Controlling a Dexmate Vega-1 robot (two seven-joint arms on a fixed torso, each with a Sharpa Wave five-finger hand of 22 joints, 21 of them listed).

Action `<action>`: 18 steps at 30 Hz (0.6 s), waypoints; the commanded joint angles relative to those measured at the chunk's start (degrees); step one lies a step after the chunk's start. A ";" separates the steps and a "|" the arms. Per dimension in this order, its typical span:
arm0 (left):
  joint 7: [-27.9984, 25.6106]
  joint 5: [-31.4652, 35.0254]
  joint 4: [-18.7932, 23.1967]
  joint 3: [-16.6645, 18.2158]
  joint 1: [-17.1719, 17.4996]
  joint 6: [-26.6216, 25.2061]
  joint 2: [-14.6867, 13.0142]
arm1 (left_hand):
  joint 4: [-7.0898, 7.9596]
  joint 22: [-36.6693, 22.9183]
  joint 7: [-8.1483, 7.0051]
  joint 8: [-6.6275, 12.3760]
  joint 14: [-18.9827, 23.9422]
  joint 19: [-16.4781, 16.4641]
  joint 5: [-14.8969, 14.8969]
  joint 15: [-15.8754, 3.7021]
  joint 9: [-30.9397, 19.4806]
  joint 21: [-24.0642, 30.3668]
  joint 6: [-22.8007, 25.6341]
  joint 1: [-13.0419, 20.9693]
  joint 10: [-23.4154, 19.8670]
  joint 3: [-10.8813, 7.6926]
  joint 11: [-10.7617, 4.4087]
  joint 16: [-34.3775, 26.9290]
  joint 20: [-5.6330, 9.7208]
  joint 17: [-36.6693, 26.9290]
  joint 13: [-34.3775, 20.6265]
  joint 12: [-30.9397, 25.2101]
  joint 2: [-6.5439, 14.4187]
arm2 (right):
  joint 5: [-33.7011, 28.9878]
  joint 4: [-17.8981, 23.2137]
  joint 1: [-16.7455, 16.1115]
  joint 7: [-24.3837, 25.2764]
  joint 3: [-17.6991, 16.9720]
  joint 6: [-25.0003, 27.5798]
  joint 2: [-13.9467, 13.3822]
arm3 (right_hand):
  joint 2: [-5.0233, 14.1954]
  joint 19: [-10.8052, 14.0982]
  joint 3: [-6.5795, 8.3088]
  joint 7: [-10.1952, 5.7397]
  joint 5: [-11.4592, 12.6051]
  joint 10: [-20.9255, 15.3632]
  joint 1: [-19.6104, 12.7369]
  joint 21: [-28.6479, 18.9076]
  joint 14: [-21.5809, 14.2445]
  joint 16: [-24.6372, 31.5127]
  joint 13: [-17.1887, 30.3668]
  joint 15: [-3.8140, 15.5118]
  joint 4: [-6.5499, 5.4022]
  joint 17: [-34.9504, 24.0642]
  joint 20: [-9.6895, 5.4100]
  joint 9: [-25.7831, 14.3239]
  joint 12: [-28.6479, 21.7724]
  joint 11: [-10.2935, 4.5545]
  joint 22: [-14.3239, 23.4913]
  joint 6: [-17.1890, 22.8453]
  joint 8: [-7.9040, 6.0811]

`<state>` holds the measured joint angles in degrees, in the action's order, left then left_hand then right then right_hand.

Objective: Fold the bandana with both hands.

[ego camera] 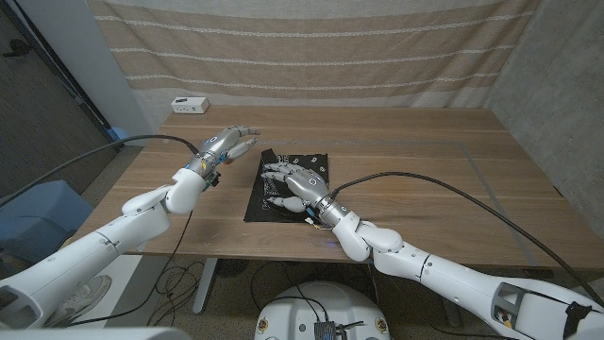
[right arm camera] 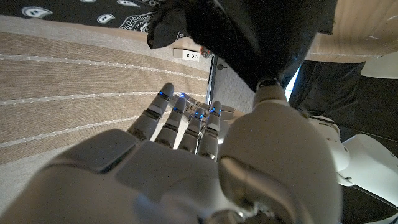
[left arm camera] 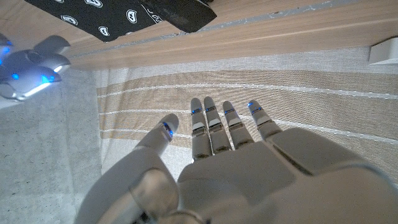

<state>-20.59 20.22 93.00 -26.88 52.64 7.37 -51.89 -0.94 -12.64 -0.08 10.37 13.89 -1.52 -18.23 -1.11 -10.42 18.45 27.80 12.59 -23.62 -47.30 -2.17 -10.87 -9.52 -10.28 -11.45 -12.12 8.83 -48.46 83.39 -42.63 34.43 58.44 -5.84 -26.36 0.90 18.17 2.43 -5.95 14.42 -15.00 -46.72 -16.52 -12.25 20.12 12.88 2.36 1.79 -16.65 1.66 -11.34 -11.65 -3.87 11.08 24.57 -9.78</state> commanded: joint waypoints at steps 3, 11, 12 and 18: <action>-0.65 0.00 1.21 0.78 1.34 -0.43 -0.39 | 0.09 -0.27 0.23 0.09 -0.07 0.31 -0.26 0.22 -0.17 0.41 -0.19 -0.29 0.40 0.15 0.18 -0.11 -0.42 -0.10 -0.17 0.21 0.39 | -1.39 4.90 -1.18 -10.73 0.61 8.35 -1.57 | -2.79 -3.52 -3.82 0.31 1.75 3.91 4.35 1.69 3.34 -1.81 0.29 2.96 -1.82 -0.42 0.84 -0.12 0.65 0.22 0.22 -3.50 -0.42; -0.40 0.01 1.53 0.77 1.58 -0.92 -0.35 | -0.10 -0.27 0.20 0.03 -0.04 0.28 -0.52 0.18 -0.17 0.49 -0.57 0.21 0.66 -0.08 0.41 -0.09 -0.46 0.00 -0.16 0.26 1.20 | 1.20 7.22 -1.26 -20.50 -0.10 13.04 -1.84 | -2.40 -9.86 -8.12 2.93 5.69 8.99 9.86 3.92 8.29 -3.94 0.54 -1.43 -5.25 -1.56 4.58 -0.21 0.03 3.00 0.37 -8.26 -1.47; -0.39 -0.06 1.47 0.76 1.58 -0.79 -0.33 | -0.15 -0.27 0.11 0.01 0.02 0.28 -0.56 0.14 -0.17 0.50 -0.64 0.28 0.65 -0.10 0.44 -0.11 -0.46 0.02 -0.16 0.25 1.23 | 1.75 7.04 -1.48 -20.02 -0.33 13.02 -1.70 | 0.65 -9.87 -8.21 3.25 6.29 8.44 12.42 3.78 7.92 -3.62 0.57 -1.42 -7.40 -2.05 4.79 -0.24 -0.42 3.49 0.39 -7.29 -1.86; -0.54 -0.56 1.06 0.93 1.63 0.37 -0.34 | 0.04 -0.27 0.19 0.04 -0.11 0.30 -0.56 0.26 -0.18 0.53 -0.72 0.14 0.76 0.33 0.52 -0.15 -0.61 -0.12 -0.16 0.25 1.08 | 0.19 6.36 -1.34 -16.72 0.19 12.61 -2.17 | 9.52 -6.18 1.00 3.19 4.36 5.69 -0.75 2.46 4.75 -3.15 0.24 -0.02 -0.24 -1.42 3.84 0.07 -1.40 3.36 -0.08 -4.07 -2.33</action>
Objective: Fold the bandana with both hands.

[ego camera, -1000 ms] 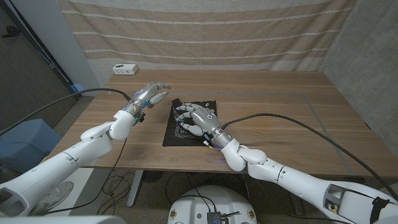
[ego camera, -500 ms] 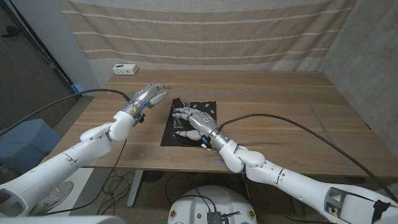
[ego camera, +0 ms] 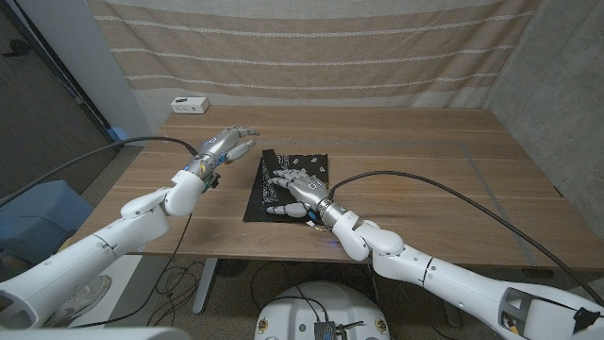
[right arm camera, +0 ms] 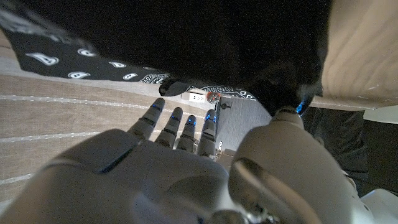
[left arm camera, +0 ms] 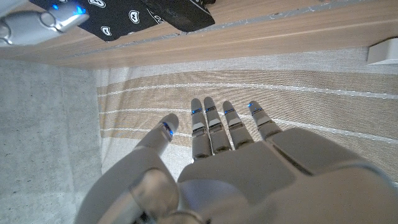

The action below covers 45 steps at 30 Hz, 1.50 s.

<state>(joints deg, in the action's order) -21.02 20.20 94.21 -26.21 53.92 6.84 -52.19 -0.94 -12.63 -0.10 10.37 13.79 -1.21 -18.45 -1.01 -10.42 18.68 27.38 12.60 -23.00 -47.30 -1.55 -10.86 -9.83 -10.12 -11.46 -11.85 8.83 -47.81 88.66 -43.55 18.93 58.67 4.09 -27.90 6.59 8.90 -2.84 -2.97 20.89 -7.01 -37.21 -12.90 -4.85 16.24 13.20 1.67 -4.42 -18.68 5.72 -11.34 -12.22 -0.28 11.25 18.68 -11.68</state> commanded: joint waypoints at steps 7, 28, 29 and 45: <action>0.27 -0.29 -0.03 0.27 0.26 0.62 -0.15 | 0.58 -0.27 0.29 0.05 -0.13 0.19 -0.33 0.17 -0.18 0.28 -0.45 -0.31 0.33 0.73 -0.03 -0.18 -0.46 -0.41 -0.16 0.01 0.79 | 0.93 -0.20 -1.72 5.30 -1.33 2.08 0.19 | 4.23 5.85 12.88 -0.03 -7.21 -5.09 -16.76 -1.82 -4.94 1.90 -0.22 2.02 9.26 0.01 -0.96 0.07 -1.33 -0.67 -0.34 3.60 -0.39; 0.20 0.43 -0.22 -0.24 -0.61 -0.80 0.63 | -0.13 -0.25 0.01 -0.01 -0.09 0.12 -0.75 0.04 -0.18 0.44 -1.09 0.47 0.55 0.68 0.03 -0.06 -0.44 -0.09 -0.14 -0.04 1.12 | 21.41 -4.99 -2.70 5.70 -6.98 -13.21 2.68 | 0.25 2.48 5.49 2.25 -8.07 -9.46 19.53 -0.78 -7.29 1.94 -0.19 -2.54 -5.95 -1.82 2.74 -0.12 -1.11 4.04 0.27 7.77 0.51; 0.10 0.43 -0.33 -0.26 -0.66 -0.73 0.69 | -0.18 -0.25 0.04 -0.12 -0.06 0.02 -0.75 0.01 -0.18 0.49 -1.41 0.47 0.57 0.79 0.01 -0.08 -0.44 -0.10 -0.14 -0.04 1.03 | 21.98 -5.06 -2.58 5.12 -7.11 -13.82 2.59 | 0.18 2.53 5.37 2.33 -8.05 -9.36 19.72 -0.80 -7.32 1.93 -0.19 -2.59 -5.94 -1.81 2.81 -0.11 -1.06 4.07 0.27 7.64 0.55; -0.02 -4.99 -4.16 0.48 -1.50 4.73 2.48 | 0.44 -0.21 -1.71 -0.86 -0.52 -0.78 0.81 0.48 -0.19 1.06 -8.56 -1.37 3.12 5.00 0.55 -0.35 -0.82 -0.61 -0.20 0.45 -0.99 | 29.70 -5.43 -2.99 2.21 -11.73 -20.51 2.33 | 3.54 8.23 10.81 2.20 -7.11 -8.58 13.62 -2.49 -8.77 0.95 -0.41 -1.67 1.28 -0.32 0.59 0.17 -0.44 4.32 -0.20 4.93 0.33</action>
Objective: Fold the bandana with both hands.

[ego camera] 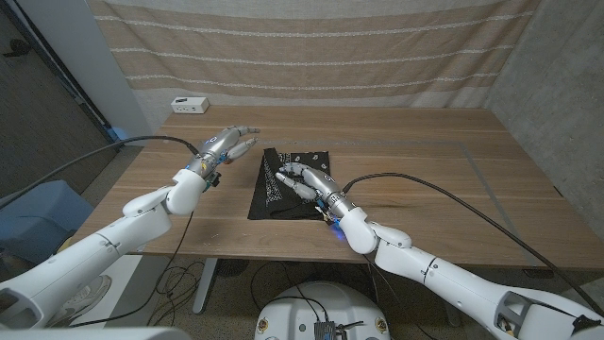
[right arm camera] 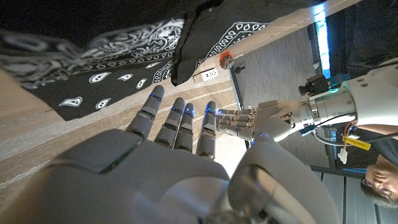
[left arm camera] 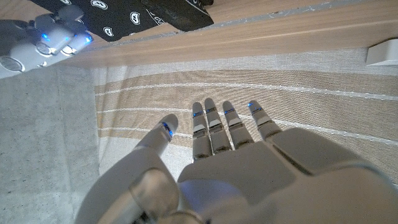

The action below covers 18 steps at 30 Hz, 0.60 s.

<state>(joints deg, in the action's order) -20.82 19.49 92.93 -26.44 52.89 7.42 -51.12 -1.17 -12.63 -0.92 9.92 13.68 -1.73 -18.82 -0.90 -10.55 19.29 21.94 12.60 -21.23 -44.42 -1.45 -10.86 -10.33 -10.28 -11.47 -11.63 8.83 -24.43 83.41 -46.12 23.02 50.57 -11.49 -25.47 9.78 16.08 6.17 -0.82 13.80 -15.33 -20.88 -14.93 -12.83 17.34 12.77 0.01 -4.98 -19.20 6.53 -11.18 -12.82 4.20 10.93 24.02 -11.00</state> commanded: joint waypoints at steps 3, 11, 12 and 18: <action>0.45 -7.33 -4.57 1.18 -0.59 7.01 2.18 | 1.49 -0.20 -0.71 -0.26 -0.50 -0.34 1.93 0.78 -0.08 0.52 -4.13 -2.39 1.78 2.99 0.81 -0.40 -0.37 -0.59 -0.21 0.23 -1.30 | 6.95 0.03 -1.01 -0.76 -4.74 -5.42 0.17 | 0.56 2.02 3.49 0.21 -0.43 -0.77 -4.53 -0.73 -1.85 -0.02 0.02 0.06 3.05 0.47 -1.91 0.03 0.01 0.01 0.10 -0.42 -0.40; 6.61 -18.87 -11.01 2.16 -1.94 16.27 5.14 | 2.35 -0.18 -0.11 0.37 -0.34 -0.90 3.06 1.33 -0.07 0.83 -3.90 -3.12 2.27 3.10 1.03 -0.33 1.52 -0.43 -0.22 0.15 -0.65 | 7.79 0.85 -2.34 2.10 -7.20 -6.26 0.66 | 0.85 3.42 5.29 0.47 -0.99 -2.01 -5.77 -1.15 -3.29 0.19 0.01 0.41 3.78 0.72 -3.43 0.05 -0.35 0.19 0.07 -0.06 -0.53; 7.81 -20.70 -11.94 2.28 -2.16 17.46 5.65 | 2.45 -0.18 0.01 0.43 -0.29 -0.92 3.19 1.44 -0.07 0.85 -3.83 -3.20 2.31 3.11 1.05 -0.33 1.79 -0.42 -0.22 0.14 -0.60 | 8.10 0.92 -2.44 2.12 -7.44 -6.44 0.69 | 0.83 3.51 5.44 0.42 -1.06 -2.08 -5.83 -1.17 -3.45 0.22 0.01 0.52 3.80 0.74 -3.46 0.05 -0.36 0.19 0.06 0.12 -0.60; 13.98 -30.81 -16.43 3.37 -2.78 22.75 8.77 | 3.79 -0.18 0.12 0.39 -0.51 -1.03 4.27 2.09 -0.05 0.99 -4.38 -3.93 3.25 3.06 1.58 -0.28 2.91 -0.53 -0.23 0.29 0.37 | 9.60 1.27 -3.21 2.65 -8.90 -6.85 0.89 | 0.60 4.14 6.05 0.33 -1.40 -2.46 -6.09 -1.34 -3.89 0.14 0.00 0.79 4.02 0.95 -4.34 0.07 -0.42 0.28 0.04 0.37 -0.65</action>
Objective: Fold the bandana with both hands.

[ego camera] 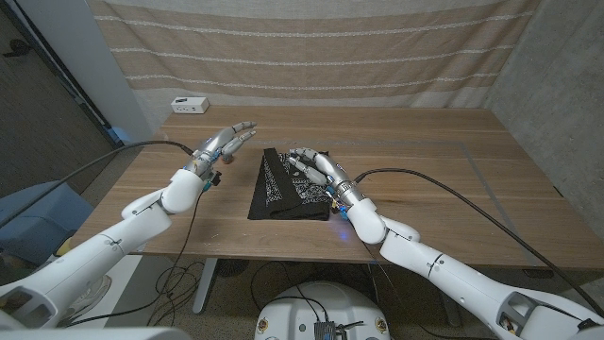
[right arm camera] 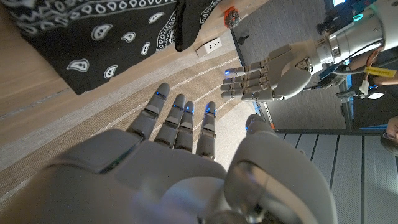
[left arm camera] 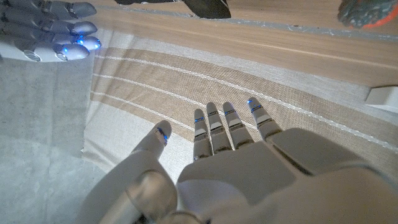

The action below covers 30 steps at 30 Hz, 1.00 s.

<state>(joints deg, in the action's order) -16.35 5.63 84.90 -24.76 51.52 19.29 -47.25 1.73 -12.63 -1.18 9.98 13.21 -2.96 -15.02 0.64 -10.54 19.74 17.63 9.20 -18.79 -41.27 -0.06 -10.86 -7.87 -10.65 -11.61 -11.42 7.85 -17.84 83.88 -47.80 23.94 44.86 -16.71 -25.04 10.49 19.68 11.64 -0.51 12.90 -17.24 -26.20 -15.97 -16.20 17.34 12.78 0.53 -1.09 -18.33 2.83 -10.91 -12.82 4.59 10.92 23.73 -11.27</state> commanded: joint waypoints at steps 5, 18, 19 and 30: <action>16.61 -28.36 -11.89 3.19 -1.35 14.08 8.22 | 2.35 -0.18 -0.74 -0.08 -1.23 0.23 2.10 0.92 0.04 0.67 -2.22 -1.37 2.60 -0.06 0.38 0.15 0.73 -0.13 -0.03 0.43 1.66 | 5.53 1.53 -1.72 -0.03 -4.61 -1.09 -0.14 | -0.34 1.05 1.20 -0.20 -0.83 -0.13 -1.17 -0.41 -0.51 -0.23 -0.08 0.33 0.51 0.46 -1.19 -0.17 -0.13 -0.33 -0.01 0.25 -0.15; 28.23 -45.46 -13.02 6.92 0.38 12.94 12.16 | 3.01 -0.04 -2.72 -0.32 -5.12 1.59 4.81 0.76 0.35 0.34 -7.45 -1.91 8.10 -0.27 -0.10 1.08 2.08 0.55 0.35 1.13 0.56 | 17.52 -0.41 -1.44 -7.10 -8.89 -4.20 -0.90 | -1.06 0.49 1.81 -0.49 -1.70 0.78 -0.70 0.11 0.11 -1.32 -0.32 0.47 0.64 1.35 -2.26 -0.08 0.50 0.02 -0.17 -1.65 0.50; 28.49 -45.99 -12.82 7.15 0.56 12.65 12.23 | 2.98 -0.02 -2.77 -0.37 -5.41 1.80 4.88 0.77 0.36 0.26 -7.80 -1.93 8.36 -0.24 -0.15 1.12 2.18 0.57 0.37 1.14 0.44 | 18.06 -0.70 -1.52 -7.07 -9.21 -4.56 -0.79 | -1.10 0.45 1.82 -0.50 -1.74 0.80 -0.65 0.14 0.20 -1.39 -0.33 0.35 0.63 1.39 -2.32 -0.07 0.52 0.06 -0.18 -1.70 0.51; 30.38 -49.40 -11.17 8.97 2.32 9.95 12.21 | 2.35 0.17 -2.93 -0.26 -8.30 2.97 5.32 0.66 0.49 -0.21 -10.03 -2.44 11.06 0.70 -0.46 1.22 2.76 0.77 0.61 1.07 -1.42 | 24.15 -3.47 -1.95 -8.16 -12.22 -7.49 0.24 | -1.61 -0.16 1.66 -0.34 -2.07 0.98 0.17 0.53 0.70 -1.94 -0.46 -0.54 0.42 1.74 -1.90 -0.03 0.70 0.51 -0.24 -1.84 0.48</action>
<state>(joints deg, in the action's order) 10.17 -37.70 73.06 -17.82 52.34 31.21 -36.04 4.19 -12.51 -4.08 9.70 5.33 -0.38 -9.92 1.46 -9.88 19.69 7.85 7.32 -8.04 -40.88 -0.47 -9.72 -5.12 -9.85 -10.91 -10.35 6.57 -0.27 82.75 -49.45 17.84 35.52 -21.46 -25.46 9.43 19.66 12.99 -0.91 11.19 -16.33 -26.33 -15.67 -15.62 15.62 12.24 0.42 -0.56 -16.48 0.80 -10.92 -12.47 4.83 10.66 22.27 -10.78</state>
